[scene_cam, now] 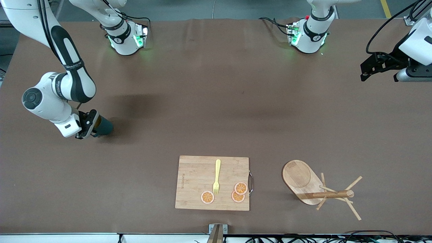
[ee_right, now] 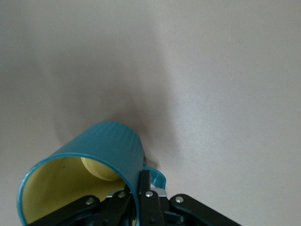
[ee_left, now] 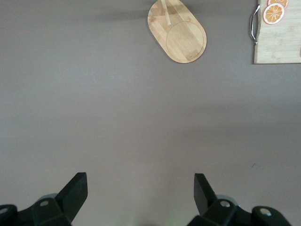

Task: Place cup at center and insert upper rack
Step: 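Carry the mug with the right gripper toward the table middle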

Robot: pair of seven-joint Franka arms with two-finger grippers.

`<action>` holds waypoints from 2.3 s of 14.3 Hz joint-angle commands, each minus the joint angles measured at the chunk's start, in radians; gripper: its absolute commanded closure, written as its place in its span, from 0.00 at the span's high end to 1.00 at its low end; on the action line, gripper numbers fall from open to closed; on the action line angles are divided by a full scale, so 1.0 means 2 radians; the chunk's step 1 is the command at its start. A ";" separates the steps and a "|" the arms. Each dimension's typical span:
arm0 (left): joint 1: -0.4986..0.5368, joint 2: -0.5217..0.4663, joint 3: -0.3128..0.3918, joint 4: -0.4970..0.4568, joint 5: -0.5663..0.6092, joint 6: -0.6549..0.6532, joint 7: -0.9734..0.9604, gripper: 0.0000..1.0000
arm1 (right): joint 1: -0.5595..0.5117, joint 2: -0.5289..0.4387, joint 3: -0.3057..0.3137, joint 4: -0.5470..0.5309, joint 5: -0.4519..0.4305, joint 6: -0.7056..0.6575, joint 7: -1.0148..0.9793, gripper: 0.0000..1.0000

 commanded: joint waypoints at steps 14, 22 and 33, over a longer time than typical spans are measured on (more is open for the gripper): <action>-0.002 0.009 -0.005 0.001 0.001 0.002 0.006 1.00 | 0.221 -0.092 0.004 0.022 0.019 -0.145 0.612 0.00; -0.003 0.008 -0.008 -0.003 0.001 0.001 0.006 1.00 | 0.361 -0.017 0.004 0.132 0.020 -0.148 0.912 0.00; -0.014 0.033 -0.013 -0.004 0.002 0.005 -0.003 1.00 | 0.470 0.187 0.003 0.362 0.017 -0.179 1.144 0.00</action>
